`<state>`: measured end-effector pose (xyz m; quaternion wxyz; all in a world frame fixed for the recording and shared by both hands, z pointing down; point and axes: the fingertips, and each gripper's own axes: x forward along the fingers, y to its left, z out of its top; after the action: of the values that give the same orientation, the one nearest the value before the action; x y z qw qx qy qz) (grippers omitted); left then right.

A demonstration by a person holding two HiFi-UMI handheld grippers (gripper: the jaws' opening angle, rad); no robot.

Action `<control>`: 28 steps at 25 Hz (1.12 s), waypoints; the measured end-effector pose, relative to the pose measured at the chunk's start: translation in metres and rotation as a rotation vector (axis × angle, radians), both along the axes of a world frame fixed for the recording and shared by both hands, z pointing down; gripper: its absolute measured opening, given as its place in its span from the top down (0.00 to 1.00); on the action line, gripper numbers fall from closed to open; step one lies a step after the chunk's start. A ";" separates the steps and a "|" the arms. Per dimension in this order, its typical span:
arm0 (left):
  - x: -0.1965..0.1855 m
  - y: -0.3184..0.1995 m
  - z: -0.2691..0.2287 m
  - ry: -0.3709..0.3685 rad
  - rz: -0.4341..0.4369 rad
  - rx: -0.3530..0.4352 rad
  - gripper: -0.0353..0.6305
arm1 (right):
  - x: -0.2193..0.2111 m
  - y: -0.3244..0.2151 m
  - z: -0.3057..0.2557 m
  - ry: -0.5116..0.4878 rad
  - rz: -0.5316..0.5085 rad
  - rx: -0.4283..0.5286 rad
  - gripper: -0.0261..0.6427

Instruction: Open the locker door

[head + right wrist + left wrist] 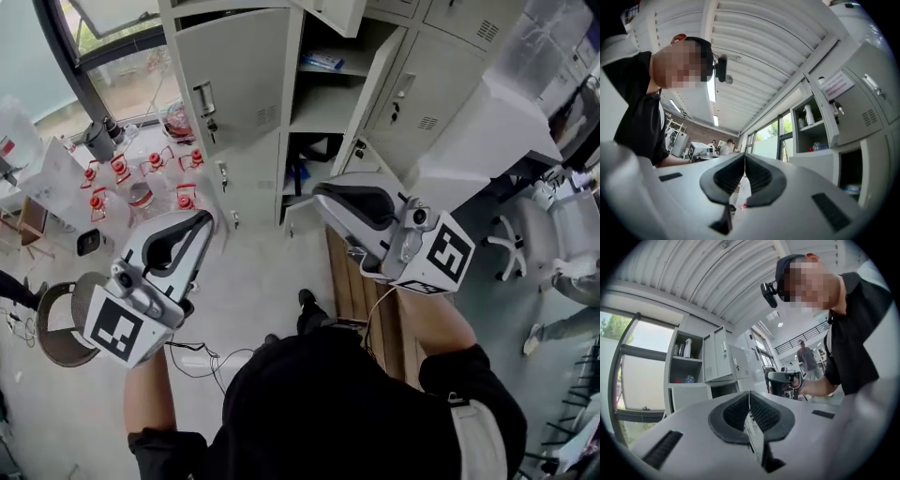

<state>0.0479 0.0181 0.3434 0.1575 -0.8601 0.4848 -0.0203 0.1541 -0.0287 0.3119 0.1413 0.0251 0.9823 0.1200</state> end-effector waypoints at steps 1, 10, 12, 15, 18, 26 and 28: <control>0.003 0.004 0.016 0.004 -0.006 -0.010 0.92 | -0.003 0.008 0.018 0.022 0.003 -0.021 0.94; 0.008 0.021 0.140 0.177 -0.051 -0.165 0.92 | -0.022 0.030 0.145 0.162 0.069 -0.183 0.94; 0.004 0.022 0.155 0.232 -0.070 -0.186 0.92 | -0.026 0.031 0.163 0.179 0.075 -0.204 0.94; 0.000 0.022 0.170 0.265 -0.087 -0.204 0.92 | -0.032 0.032 0.184 0.202 0.077 -0.238 0.94; -0.006 0.018 0.173 0.270 -0.099 -0.197 0.92 | -0.036 0.030 0.195 0.220 0.080 -0.250 0.94; 0.001 0.009 0.173 0.264 -0.082 -0.200 0.92 | -0.033 0.022 0.187 0.206 0.102 -0.243 0.95; 0.004 0.008 0.174 0.262 -0.071 -0.212 0.92 | -0.032 0.021 0.185 0.201 0.104 -0.241 0.95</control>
<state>0.0521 0.0261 0.5172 0.0007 -0.8496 0.5262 0.0356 0.1220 -0.0079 0.4964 0.0380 -0.0311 0.9988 0.0052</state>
